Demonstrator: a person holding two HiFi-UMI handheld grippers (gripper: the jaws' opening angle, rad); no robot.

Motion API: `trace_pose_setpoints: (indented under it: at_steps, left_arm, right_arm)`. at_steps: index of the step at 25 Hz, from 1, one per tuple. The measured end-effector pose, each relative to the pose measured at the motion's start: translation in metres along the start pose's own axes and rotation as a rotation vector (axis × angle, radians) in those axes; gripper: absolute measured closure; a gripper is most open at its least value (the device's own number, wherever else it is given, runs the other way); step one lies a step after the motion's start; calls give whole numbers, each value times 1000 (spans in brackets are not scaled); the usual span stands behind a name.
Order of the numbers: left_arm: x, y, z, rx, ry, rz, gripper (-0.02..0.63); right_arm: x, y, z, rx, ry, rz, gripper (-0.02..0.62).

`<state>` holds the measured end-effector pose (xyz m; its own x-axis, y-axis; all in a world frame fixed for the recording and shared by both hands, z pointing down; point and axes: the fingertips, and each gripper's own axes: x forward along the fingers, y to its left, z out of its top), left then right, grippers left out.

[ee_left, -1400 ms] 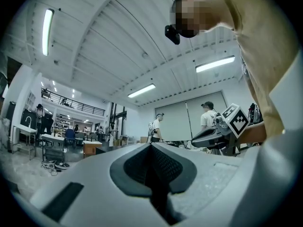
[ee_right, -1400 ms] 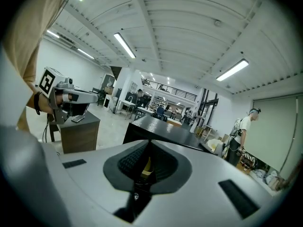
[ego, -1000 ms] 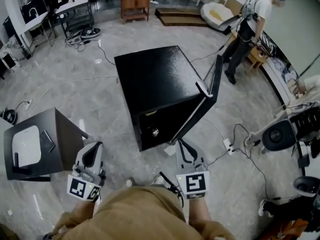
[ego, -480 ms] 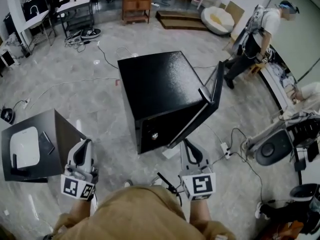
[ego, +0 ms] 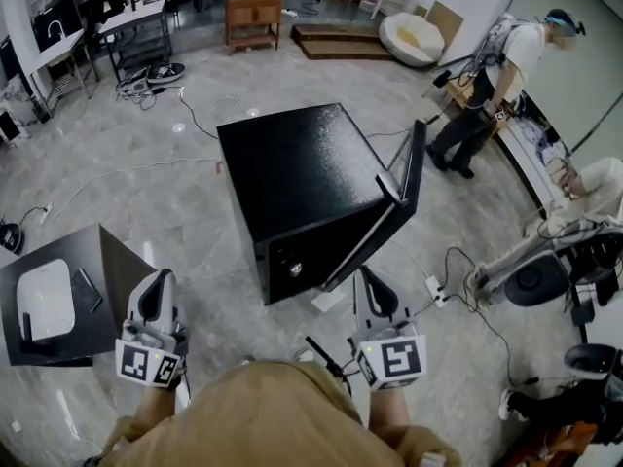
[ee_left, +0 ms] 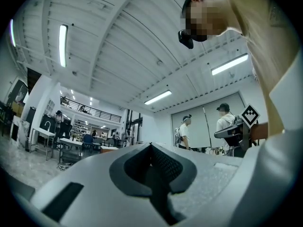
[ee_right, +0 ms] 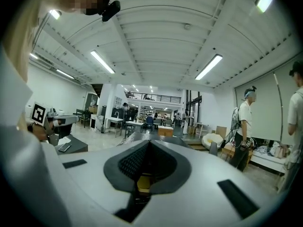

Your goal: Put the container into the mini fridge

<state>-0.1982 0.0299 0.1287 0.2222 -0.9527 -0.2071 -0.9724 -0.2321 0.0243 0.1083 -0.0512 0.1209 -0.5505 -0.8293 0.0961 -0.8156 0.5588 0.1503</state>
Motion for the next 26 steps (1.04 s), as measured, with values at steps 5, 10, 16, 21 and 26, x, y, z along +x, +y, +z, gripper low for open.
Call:
trace_pose_setpoints:
  at_steps: [5, 10, 16, 21, 26]
  left_arm:
    - [8, -3, 0, -3, -1, -12, 604]
    - [9, -7, -1, 2, 2, -23, 604]
    - [5, -5, 0, 6, 3, -12, 604]
    - [0, -5, -2, 5, 5, 4, 604]
    - [-7, -7, -7, -6, 14, 10, 604]
  right_arm:
    - [7, 2, 8, -12, -21, 11, 594]
    - [9, 7, 11, -6, -32, 31, 594]
    - [13, 13, 9, 5, -23, 58, 594]
    - [17, 16, 13, -3, -40, 74, 594]
    - [15, 21, 9, 0, -33, 77, 594]
